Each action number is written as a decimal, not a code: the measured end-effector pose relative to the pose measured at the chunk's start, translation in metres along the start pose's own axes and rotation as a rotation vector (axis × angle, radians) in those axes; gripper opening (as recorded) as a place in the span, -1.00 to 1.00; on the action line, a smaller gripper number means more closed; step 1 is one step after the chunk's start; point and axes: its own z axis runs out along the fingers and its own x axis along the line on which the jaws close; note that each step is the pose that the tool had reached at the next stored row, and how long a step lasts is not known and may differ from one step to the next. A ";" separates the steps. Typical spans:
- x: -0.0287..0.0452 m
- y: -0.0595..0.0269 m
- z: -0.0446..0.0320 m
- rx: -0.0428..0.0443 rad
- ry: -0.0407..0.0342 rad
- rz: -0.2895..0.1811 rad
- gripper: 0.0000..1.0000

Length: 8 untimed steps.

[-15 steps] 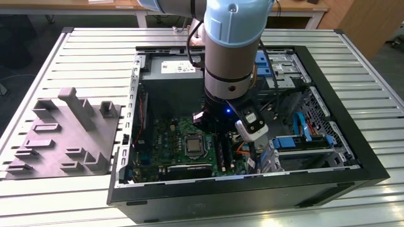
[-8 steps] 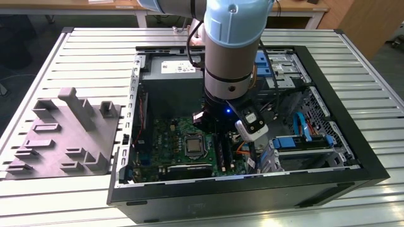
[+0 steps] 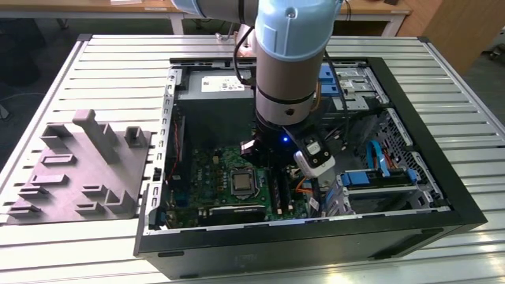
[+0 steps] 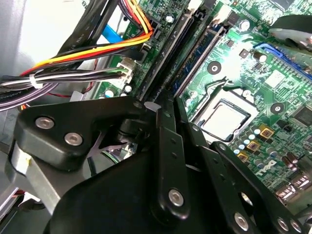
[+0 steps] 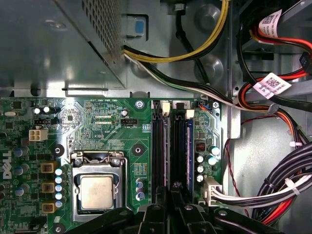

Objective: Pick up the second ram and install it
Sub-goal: 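Insert the second ram into the second slot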

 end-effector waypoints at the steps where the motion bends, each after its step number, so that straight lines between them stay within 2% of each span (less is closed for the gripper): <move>1: 0.0000 -0.0003 -0.0007 0.0012 0.0004 0.000 -0.64; 8: -0.0011 -0.0004 -0.0258 0.0027 0.0009 0.000 -0.64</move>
